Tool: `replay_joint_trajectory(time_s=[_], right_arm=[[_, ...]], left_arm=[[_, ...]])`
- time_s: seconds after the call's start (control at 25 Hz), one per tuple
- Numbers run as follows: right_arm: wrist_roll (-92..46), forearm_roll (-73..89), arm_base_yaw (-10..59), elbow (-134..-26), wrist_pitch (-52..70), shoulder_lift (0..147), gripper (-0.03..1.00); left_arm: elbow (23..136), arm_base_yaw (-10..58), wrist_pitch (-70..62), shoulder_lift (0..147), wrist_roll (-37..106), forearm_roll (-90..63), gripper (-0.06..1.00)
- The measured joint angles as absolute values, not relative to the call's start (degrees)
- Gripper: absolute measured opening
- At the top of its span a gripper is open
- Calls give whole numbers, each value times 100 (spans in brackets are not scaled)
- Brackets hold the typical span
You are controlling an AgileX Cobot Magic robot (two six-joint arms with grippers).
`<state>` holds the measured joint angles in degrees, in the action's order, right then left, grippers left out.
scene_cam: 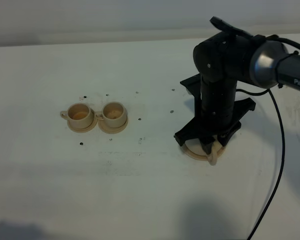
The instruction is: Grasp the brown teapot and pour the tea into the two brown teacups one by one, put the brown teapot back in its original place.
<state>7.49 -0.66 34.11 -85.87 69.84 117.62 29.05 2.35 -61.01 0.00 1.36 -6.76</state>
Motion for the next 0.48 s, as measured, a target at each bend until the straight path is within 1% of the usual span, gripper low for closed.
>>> replay_joint_trajectory(time_s=[0.48], right_arm=[[663, -67, 3216, -8587, 7037, 11889, 35]], left_arm=[[2905, 235, -6101, 0, 136, -676, 51]])
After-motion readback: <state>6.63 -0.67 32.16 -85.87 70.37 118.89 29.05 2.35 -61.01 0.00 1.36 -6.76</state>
